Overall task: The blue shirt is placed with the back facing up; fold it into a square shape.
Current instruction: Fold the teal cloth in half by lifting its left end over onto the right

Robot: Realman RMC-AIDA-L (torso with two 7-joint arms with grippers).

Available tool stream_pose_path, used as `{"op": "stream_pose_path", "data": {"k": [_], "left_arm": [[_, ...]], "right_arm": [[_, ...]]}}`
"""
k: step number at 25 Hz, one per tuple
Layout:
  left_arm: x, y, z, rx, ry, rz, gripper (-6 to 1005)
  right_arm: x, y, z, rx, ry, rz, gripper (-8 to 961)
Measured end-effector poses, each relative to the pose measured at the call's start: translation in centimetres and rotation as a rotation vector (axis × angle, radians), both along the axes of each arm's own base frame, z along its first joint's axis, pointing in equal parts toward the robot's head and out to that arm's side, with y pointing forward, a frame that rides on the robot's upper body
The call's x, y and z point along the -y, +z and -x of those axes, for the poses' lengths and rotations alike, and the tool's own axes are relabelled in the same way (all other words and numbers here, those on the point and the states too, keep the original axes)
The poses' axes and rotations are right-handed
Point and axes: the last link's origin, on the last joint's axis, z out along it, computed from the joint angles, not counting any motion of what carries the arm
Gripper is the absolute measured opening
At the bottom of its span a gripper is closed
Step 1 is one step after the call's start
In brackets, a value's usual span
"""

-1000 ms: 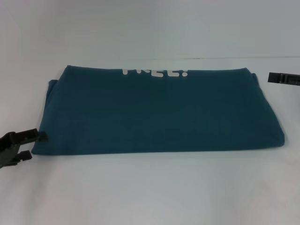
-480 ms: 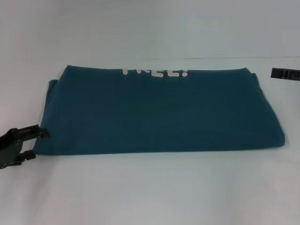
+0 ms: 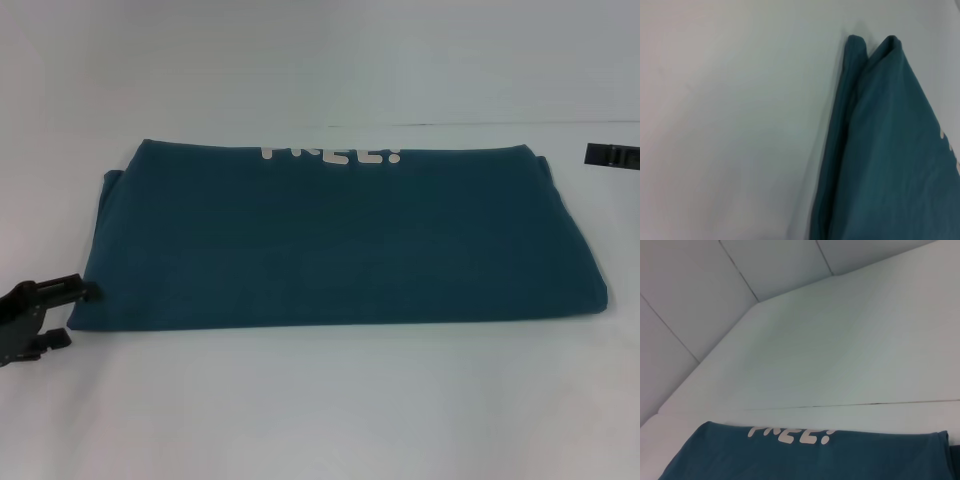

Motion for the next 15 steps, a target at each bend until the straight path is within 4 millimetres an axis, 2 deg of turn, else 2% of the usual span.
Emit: {"op": "stream_pose_path", "data": {"k": [15], "left_arm": [[-0.70, -0.56, -0.19, -0.004, -0.001, 0.013, 891]], "right_arm": [[-0.11, 0.04, 0.09, -0.001, 0.001, -0.003, 922]]}}
